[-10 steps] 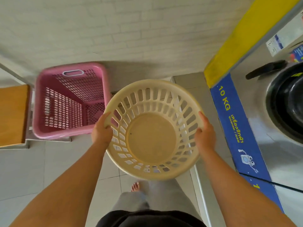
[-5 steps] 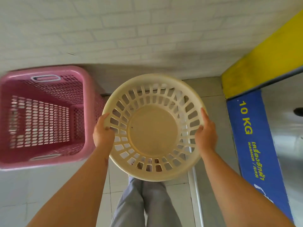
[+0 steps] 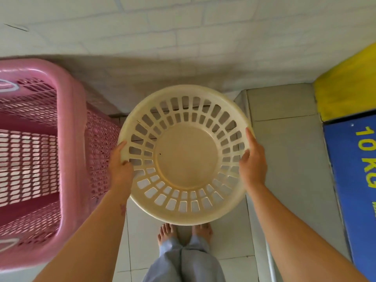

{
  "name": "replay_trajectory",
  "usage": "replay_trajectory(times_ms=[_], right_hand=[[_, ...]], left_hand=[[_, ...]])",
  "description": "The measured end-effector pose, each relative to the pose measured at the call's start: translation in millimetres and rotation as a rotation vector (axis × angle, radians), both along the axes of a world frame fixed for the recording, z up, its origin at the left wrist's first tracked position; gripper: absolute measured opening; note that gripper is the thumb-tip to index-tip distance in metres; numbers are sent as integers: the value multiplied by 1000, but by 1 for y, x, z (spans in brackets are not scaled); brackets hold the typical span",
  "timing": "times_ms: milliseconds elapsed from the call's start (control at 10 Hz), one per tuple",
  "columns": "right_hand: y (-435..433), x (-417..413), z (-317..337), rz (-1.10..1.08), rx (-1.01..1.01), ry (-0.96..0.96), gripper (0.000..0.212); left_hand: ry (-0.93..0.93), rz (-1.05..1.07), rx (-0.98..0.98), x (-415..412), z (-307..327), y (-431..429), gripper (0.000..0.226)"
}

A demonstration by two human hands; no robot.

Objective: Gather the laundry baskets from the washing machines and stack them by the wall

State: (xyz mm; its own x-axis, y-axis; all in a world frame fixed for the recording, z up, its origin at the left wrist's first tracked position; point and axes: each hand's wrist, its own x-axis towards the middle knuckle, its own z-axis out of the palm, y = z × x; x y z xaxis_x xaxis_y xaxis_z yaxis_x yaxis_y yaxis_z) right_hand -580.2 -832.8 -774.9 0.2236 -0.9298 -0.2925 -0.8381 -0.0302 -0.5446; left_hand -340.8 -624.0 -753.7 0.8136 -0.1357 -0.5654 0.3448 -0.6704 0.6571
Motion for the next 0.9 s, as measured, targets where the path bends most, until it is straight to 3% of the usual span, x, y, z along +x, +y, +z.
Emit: replay_trajectory(times_ms=[300,400,500,700,900], right_hand=[[-17,9,-47,66,101,-22,80],[-19,11,-42,169,99,103,78],[-12,12,-28,264,50,295,71],[25,12,34,458,-36,366,65],[64,19,153,598,-130,334,62]], left_hand=[[104,-18,-47,19,-46,-8,56],[65,-133,-16,26,-56,-10,43],[-33,-321,105,26,-53,-12,50],[-189,-720,434,-6,12,-8,60],[-351,-860,400,-37,128,8,61]])
